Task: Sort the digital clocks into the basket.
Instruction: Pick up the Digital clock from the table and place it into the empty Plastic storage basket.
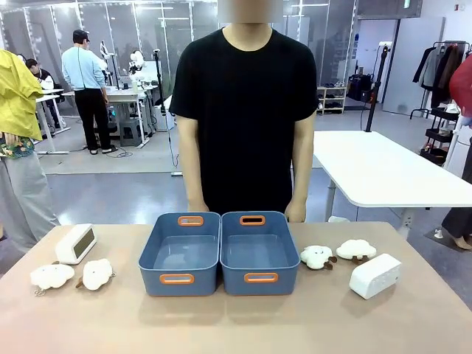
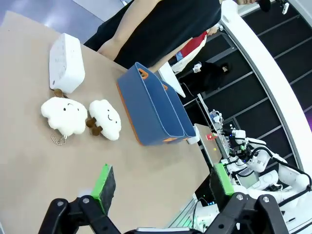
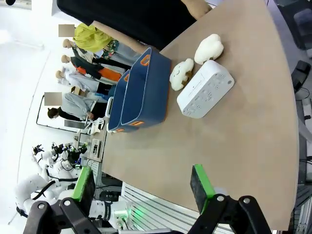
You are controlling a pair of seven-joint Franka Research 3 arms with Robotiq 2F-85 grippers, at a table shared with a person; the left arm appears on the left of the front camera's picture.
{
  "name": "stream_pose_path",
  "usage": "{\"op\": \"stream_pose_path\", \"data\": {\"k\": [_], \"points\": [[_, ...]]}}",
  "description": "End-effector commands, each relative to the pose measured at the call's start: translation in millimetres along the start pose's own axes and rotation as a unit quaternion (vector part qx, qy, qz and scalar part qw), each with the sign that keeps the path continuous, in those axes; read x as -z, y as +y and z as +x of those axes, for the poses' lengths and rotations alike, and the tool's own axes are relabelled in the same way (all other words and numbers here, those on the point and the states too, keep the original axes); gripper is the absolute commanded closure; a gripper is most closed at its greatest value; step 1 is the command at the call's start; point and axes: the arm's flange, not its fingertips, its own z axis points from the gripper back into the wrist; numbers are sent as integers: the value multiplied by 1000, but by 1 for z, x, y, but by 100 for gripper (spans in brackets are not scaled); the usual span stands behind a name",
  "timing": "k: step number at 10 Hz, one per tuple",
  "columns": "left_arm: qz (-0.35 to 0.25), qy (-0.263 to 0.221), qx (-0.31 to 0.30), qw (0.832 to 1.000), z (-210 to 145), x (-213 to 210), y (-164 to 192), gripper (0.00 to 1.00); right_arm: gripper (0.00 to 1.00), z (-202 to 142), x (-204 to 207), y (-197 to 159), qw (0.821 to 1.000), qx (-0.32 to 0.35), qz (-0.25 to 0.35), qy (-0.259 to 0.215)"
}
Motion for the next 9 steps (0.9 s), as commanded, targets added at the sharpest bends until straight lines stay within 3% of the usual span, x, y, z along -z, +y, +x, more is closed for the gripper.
{"op": "stream_pose_path", "data": {"k": [1,9], "points": [[0,7,6,1000,1,-3,1,0,0,1,3,3,1000,-6,4,5],[0,7,6,1000,1,-3,1,0,0,1,3,3,1000,-6,4,5]]}}
